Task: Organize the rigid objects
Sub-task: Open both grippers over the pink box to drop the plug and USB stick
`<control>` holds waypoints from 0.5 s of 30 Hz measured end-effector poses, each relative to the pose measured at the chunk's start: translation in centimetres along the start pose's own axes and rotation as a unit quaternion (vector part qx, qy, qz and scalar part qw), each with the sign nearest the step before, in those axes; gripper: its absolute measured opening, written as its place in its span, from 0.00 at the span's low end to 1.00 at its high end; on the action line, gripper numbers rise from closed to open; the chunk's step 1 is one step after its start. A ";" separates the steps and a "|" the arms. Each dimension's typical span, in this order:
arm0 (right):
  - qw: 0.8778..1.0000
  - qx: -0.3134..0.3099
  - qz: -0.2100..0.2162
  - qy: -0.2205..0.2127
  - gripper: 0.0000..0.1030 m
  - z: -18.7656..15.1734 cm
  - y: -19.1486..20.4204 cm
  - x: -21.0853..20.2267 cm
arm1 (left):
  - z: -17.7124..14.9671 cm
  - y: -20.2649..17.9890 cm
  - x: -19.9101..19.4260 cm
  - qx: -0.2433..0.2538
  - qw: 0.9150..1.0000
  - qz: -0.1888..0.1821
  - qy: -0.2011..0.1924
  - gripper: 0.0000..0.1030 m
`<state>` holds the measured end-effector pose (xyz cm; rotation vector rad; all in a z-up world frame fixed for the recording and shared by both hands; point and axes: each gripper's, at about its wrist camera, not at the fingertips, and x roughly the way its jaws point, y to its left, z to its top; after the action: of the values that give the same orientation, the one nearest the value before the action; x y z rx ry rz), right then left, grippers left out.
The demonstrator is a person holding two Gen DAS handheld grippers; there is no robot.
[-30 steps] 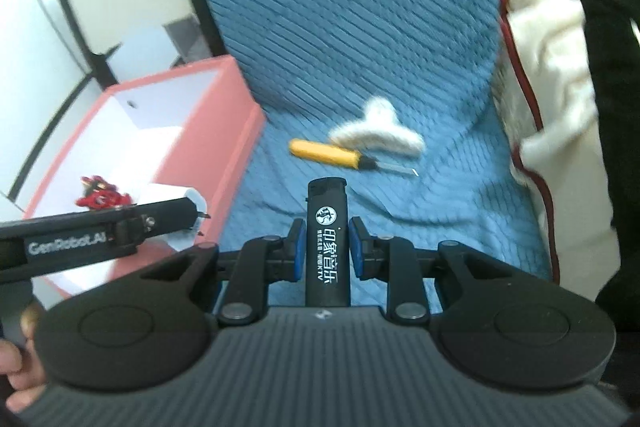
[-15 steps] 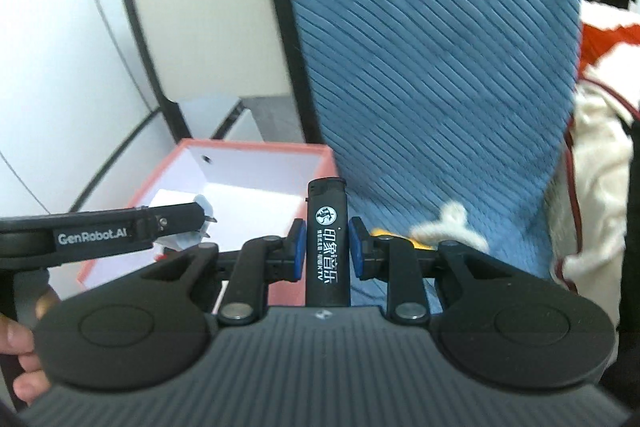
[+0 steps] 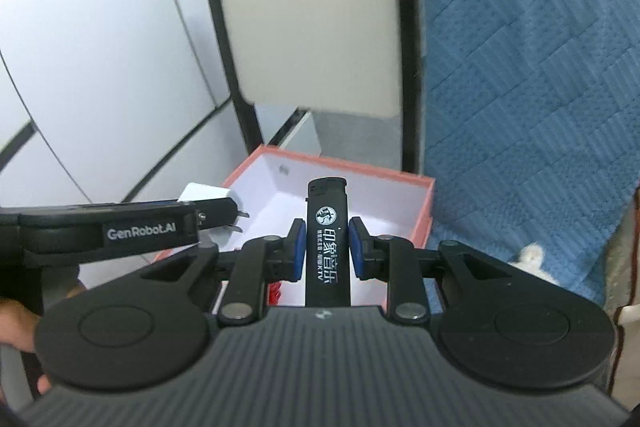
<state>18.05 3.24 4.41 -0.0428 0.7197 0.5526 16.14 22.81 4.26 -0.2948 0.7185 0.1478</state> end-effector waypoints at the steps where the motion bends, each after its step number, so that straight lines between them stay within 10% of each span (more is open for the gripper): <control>1: 1.000 0.000 0.005 0.007 0.26 -0.3 0.3 0.7 | -0.3 0.7 0.5 -0.006 1.000 0.001 0.006 0.49; 15: 0.994 0.003 -0.009 0.105 0.26 -6.1 0.8 9.3 | -5.0 5.9 7.7 -0.038 0.994 0.032 0.094 0.49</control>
<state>19.66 6.91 -6.03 -0.1039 0.9245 0.5335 17.41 27.11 -5.74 -0.3619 0.9117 0.2108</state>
